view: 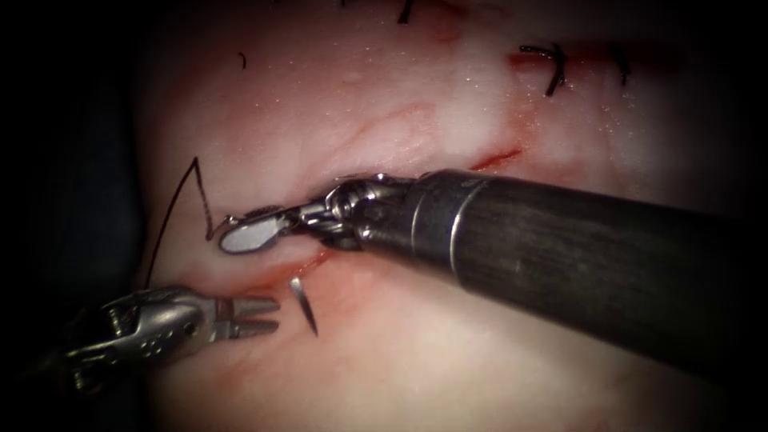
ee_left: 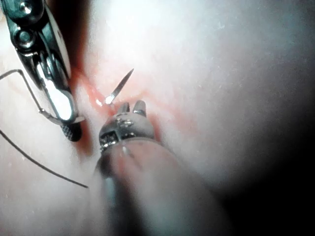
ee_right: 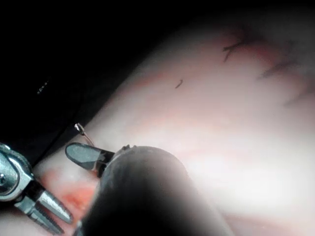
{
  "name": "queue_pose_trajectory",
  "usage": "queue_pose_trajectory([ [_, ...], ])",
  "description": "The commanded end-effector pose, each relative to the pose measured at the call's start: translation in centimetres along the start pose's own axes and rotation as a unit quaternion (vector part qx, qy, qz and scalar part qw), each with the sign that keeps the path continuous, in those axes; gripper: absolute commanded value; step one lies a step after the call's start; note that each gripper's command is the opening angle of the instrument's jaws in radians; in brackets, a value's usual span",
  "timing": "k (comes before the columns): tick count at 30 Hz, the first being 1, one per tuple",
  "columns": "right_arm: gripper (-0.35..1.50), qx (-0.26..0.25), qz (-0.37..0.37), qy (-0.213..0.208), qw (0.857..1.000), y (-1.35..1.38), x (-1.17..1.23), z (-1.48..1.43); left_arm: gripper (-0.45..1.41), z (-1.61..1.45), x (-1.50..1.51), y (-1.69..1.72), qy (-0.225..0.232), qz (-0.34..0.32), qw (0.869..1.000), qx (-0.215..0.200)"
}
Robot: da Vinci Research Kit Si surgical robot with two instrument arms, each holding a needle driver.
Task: Wound Closure
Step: Grab the needle with the left hand and pull it through.
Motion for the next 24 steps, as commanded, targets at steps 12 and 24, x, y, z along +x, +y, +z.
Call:
queue_pose_trajectory([
  [12, 1.43, -0.044, -0.095, 0.073, 0.992, 0.23, 0.73, -0.23, 0.70, -0.04, 0.27, -0.13, -0.015, 0.136, 0.987, 0.085],
  [24, 1.38, -0.048, -0.105, 0.077, 0.990, 0.23, 0.76, -0.27, 0.74, 0.04, 0.21, -0.08, -0.077, 0.216, 0.959, 0.165],
])
